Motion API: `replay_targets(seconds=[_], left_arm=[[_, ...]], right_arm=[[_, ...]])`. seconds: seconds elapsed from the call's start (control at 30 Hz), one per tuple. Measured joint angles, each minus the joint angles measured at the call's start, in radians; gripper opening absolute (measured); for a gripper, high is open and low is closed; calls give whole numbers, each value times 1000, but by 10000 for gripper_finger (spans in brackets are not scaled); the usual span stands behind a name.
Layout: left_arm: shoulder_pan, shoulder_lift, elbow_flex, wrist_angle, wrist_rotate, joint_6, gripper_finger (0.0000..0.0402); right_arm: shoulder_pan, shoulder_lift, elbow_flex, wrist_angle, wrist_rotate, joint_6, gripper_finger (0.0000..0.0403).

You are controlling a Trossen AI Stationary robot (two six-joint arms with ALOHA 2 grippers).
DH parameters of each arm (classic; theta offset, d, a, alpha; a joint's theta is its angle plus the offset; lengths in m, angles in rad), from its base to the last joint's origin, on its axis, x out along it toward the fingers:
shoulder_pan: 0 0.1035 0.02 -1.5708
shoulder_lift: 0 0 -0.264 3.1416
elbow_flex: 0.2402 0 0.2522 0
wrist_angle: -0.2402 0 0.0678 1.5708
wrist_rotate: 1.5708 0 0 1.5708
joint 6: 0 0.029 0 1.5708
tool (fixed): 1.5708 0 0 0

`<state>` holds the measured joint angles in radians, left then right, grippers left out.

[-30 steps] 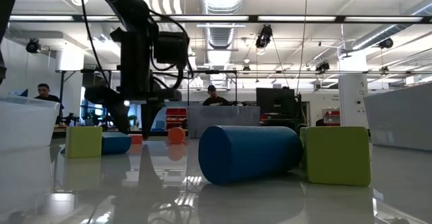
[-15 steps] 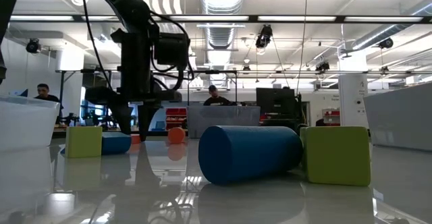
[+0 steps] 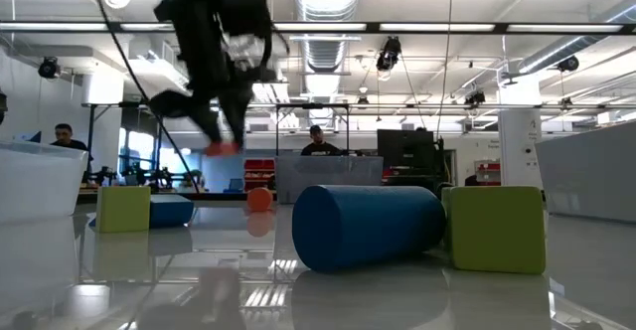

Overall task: Sort & place blocks by color
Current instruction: Put the orange block into the black bin

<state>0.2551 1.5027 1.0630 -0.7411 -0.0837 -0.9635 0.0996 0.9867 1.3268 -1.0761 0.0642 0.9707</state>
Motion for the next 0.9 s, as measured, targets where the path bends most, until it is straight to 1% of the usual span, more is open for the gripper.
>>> replay_targets(seconds=[0.1, 0.23, 0.37, 0.47, 0.63, 0.73, 0.83, 0.9], left_arm=[[0, -107, 2, 98, -2, 100, 110], [0, -236, -5, 302, 1, 260, 110], [0, -316, -5, 521, 68, 405, 110], [-1, -343, -5, 673, 111, 444, 110], [-1, -345, -6, 885, 183, 449, 110], [0, -345, -6, 970, 230, 451, 110], [0, -345, -7, 1017, 279, 458, 110], [0, -344, -7, 1058, 331, 483, 110]], right_arm=[[-54, 5, -3, 41, -1, -85, 116], [-125, 10, -4, 146, -10, -208, 116], [-177, 21, -6, 295, -12, -337, 116], [-207, 38, -6, 401, -31, -433, 116], [-244, 87, -6, 615, -132, -559, 128], [-259, 129, -4, 738, -202, -605, 149], [-272, 177, 14, 811, -280, -649, 172], [-281, 209, 32, 849, -338, -675, 185]])
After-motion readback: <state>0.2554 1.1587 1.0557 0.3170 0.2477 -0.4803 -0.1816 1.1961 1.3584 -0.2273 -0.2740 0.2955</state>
